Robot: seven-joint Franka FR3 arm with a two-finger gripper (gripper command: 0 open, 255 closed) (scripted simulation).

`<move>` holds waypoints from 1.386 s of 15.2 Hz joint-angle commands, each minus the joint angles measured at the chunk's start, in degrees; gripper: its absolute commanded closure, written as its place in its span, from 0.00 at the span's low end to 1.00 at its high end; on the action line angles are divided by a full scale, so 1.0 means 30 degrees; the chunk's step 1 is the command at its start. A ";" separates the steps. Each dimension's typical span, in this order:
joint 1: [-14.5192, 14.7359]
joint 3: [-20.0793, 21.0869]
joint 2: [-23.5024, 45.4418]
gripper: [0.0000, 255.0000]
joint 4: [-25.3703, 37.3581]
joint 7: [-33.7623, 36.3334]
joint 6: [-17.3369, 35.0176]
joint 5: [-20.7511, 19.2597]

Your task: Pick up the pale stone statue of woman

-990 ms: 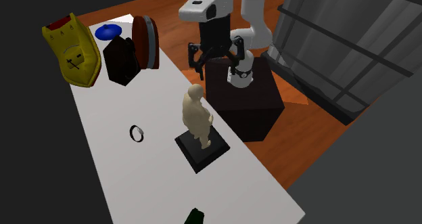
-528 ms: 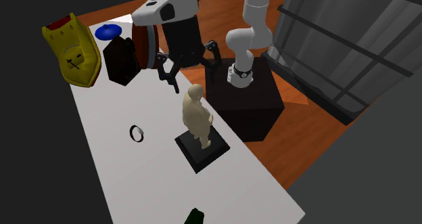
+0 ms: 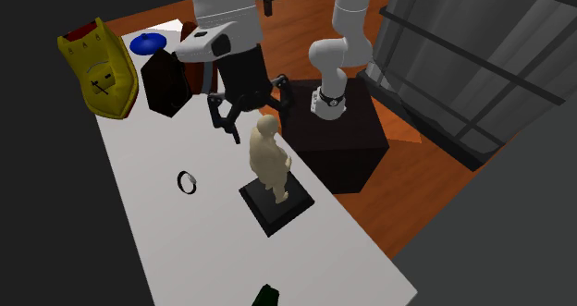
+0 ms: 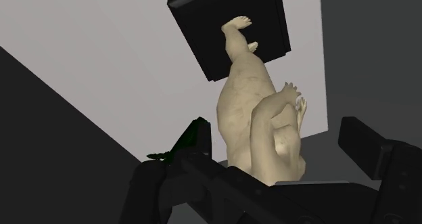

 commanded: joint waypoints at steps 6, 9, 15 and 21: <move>0.0098 0.0069 -0.0268 1.00 -0.0588 -0.0002 0.0410 -0.0170; 0.0099 0.0070 -0.0265 1.00 -0.0592 -0.0003 0.0417 -0.0168; -0.0041 -0.0037 0.0084 1.00 0.0539 0.0096 -0.0457 0.0045; -0.0478 -0.0274 0.1030 1.00 0.3129 0.0280 -0.2355 0.0700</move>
